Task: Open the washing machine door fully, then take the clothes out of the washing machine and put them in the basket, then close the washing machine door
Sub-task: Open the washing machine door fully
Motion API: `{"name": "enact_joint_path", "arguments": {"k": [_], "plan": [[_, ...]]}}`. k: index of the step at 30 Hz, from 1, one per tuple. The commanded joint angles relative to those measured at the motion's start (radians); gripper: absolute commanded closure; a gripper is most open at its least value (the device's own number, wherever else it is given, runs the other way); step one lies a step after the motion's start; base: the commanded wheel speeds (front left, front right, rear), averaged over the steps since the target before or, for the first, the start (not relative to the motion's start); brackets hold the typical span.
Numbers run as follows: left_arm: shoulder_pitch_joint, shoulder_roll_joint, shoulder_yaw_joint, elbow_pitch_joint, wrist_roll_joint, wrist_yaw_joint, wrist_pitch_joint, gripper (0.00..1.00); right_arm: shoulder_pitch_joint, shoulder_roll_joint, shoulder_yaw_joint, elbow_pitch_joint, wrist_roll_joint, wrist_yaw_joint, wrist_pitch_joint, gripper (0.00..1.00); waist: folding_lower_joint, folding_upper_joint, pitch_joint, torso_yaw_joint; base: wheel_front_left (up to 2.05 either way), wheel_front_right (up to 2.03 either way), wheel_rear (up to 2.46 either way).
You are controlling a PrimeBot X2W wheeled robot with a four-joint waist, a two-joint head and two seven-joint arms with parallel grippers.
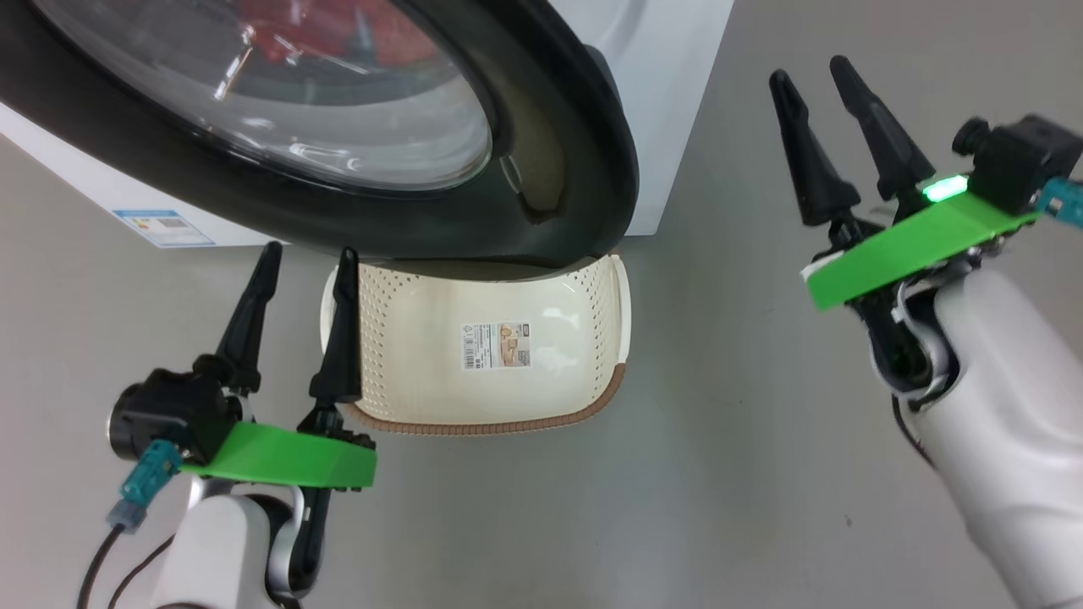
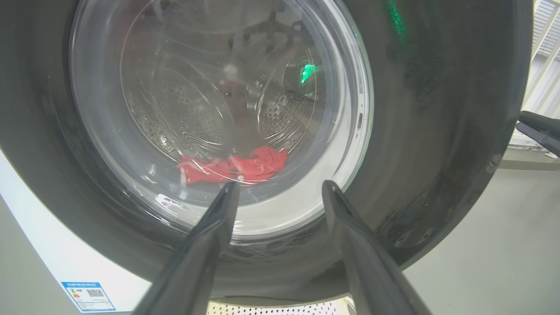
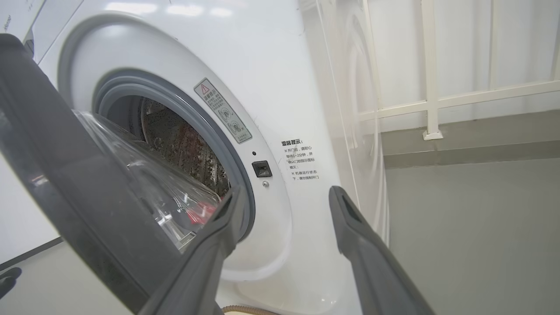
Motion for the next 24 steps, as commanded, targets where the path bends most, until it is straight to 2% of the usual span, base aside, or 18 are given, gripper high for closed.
{"name": "enact_joint_path", "arguments": {"k": [1, 7, 12, 24], "plan": [[0.011, 0.024, 0.033, -0.028, 0.011, 0.006, -0.008, 0.0, 0.066, 0.034, -0.027, -0.043, -0.07, 0.005, -0.006, 0.0, -0.0001, -0.0001, -0.005, -0.002, 0.0, 0.0, 0.0], [0.015, 0.024, 0.032, -0.028, 0.01, 0.011, -0.008, 0.0, 0.17, 0.091, -0.126, -0.124, -0.319, 0.005, -0.006, 0.0, -0.0001, -0.0001, -0.026, 0.002, 0.0, 0.0, 0.0], [0.026, 0.024, 0.036, -0.032, 0.008, 0.016, -0.008, 0.0, 0.255, 0.135, -0.19, -0.213, -0.475, 0.005, -0.006, 0.0, -0.0001, -0.0001, -0.043, 0.006, 0.0, 0.0, 0.0], [0.046, 0.024, 0.037, -0.035, 0.013, 0.016, -0.008, 0.0, 0.381, 0.188, -0.252, -0.313, -0.592, 0.005, -0.006, 0.0, -0.0001, -0.0001, -0.072, 0.004, 0.0, 0.0, 0.0]]}}
